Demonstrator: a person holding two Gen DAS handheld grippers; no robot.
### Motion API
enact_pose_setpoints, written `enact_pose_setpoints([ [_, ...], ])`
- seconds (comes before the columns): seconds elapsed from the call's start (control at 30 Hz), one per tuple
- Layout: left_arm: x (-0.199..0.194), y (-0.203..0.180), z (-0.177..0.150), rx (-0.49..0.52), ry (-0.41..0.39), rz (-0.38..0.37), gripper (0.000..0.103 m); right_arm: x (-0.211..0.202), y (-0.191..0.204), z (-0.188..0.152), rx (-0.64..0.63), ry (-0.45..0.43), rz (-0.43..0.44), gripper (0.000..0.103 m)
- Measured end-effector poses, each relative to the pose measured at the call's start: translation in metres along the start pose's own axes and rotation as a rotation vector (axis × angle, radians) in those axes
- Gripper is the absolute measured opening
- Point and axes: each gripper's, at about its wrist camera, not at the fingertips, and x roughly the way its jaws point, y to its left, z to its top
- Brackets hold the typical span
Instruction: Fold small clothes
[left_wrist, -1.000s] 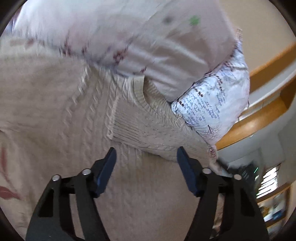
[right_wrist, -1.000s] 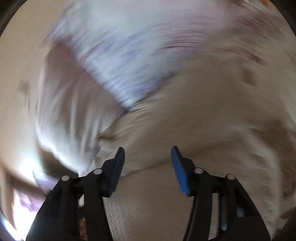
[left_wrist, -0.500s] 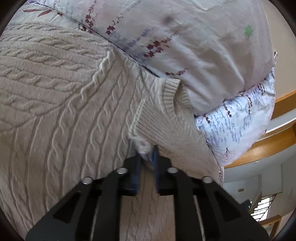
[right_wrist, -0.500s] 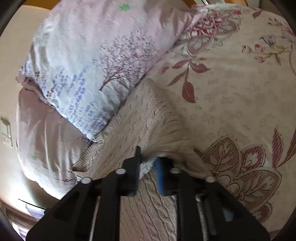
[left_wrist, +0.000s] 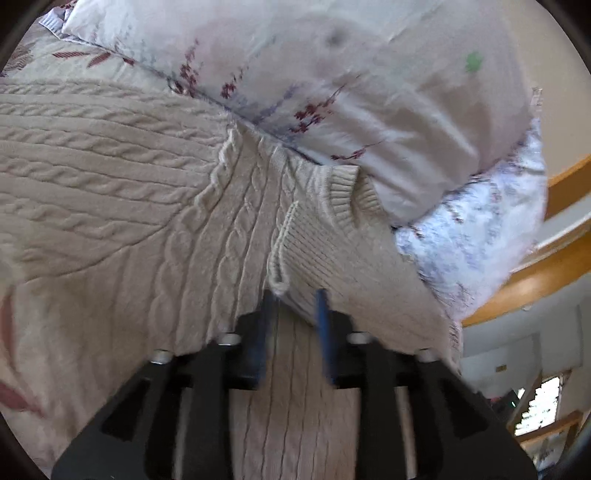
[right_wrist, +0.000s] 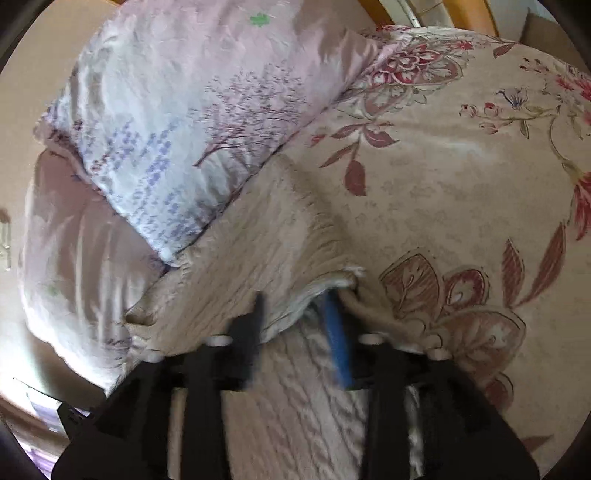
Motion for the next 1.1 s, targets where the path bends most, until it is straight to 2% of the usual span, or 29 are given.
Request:
enact_pose_setpoints([
  [0.03, -0.014, 0.006, -0.002, 0.006, -0.016, -0.015, 0.046, -0.006, 0.002, -0.001, -0.012, -0.002, 0.016, 0.061],
  [0.07, -0.03, 0.014, -0.003, 0.007, -0.036, -0.017, 0.048, -0.01, 0.004, -0.002, -0.025, -0.008, 0.025, 0.066],
  [0.2, -0.088, 0.064, -0.001, -0.075, -0.125, 0.016, 0.046, -0.023, 0.014, -0.01, -0.11, -0.01, 0.053, 0.066],
  [0.33, -0.133, 0.117, 0.006, -0.21, -0.232, 0.104, 0.046, -0.021, 0.029, -0.02, -0.165, 0.055, 0.122, 0.066],
  [0.4, -0.145, 0.138, 0.009, -0.274, -0.26, 0.121, 0.044, -0.017, 0.037, -0.026, -0.189, 0.085, 0.147, 0.066],
  [0.6, -0.152, 0.174, 0.019, -0.415, -0.292, 0.129, 0.039, -0.01, 0.056, -0.045, -0.265, 0.137, 0.181, 0.066],
  [0.73, -0.151, 0.195, 0.024, -0.482, -0.324, 0.123, 0.024, -0.007, 0.06, -0.051, -0.285, 0.16, 0.183, 0.066],
  [0.97, -0.151, 0.211, 0.03, -0.553, -0.35, 0.092, 0.016, -0.004, 0.059, -0.054, -0.291, 0.183, 0.188, 0.066],
  [1.1, -0.15, 0.211, 0.032, -0.555, -0.361, 0.102, 0.009, -0.005, 0.057, -0.054, -0.293, 0.186, 0.189, 0.066],
])
